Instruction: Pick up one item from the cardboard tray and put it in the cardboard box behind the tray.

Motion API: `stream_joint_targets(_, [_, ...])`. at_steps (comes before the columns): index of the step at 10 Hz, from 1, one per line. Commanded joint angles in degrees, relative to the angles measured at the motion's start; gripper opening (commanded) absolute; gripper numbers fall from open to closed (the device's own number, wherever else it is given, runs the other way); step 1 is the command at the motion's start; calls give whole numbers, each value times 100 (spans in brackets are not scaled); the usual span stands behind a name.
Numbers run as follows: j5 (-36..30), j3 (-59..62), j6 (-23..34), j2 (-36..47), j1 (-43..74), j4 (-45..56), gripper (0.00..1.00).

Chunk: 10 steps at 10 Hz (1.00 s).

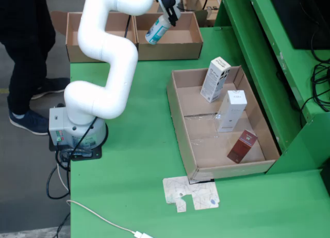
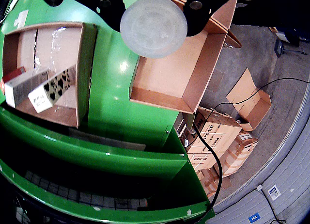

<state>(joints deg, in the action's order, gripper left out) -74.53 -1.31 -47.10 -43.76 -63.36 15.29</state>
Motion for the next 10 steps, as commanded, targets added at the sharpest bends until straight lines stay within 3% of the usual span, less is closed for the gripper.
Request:
stream_joint_targets(1, [27,131,-163,54,-9,-204,0])
stream_joint_targets(2, [27,131,-163,54,-9,-204,0])
stream_joint_targets(3, [109,131,23,-247,86,-958,0])
stream_joint_targets(10, [109,131,23,-247,86,-958,0])
